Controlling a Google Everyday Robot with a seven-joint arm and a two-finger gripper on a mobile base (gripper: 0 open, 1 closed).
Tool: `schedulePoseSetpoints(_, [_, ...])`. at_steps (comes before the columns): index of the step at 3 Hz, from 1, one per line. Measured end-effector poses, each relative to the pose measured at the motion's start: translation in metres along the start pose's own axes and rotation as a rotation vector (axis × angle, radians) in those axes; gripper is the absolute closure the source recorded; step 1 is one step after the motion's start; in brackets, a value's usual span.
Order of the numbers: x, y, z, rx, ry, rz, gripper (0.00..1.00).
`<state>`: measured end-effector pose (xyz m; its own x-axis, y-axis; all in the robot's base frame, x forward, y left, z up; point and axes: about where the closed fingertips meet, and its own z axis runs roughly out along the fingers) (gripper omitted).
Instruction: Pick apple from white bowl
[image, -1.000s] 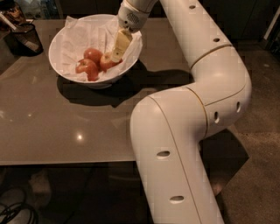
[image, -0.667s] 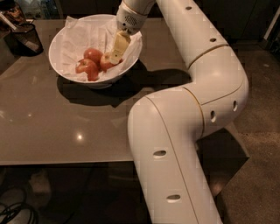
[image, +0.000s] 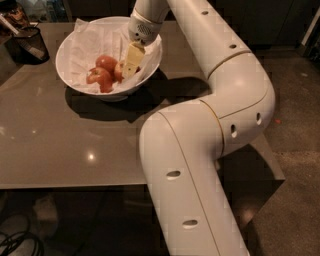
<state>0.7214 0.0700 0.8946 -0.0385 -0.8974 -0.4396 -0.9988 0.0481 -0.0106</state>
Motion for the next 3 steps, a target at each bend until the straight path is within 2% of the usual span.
schedulePoseSetpoints(3, [0.01,0.002,0.02,-0.045,0.028,0.018,0.24])
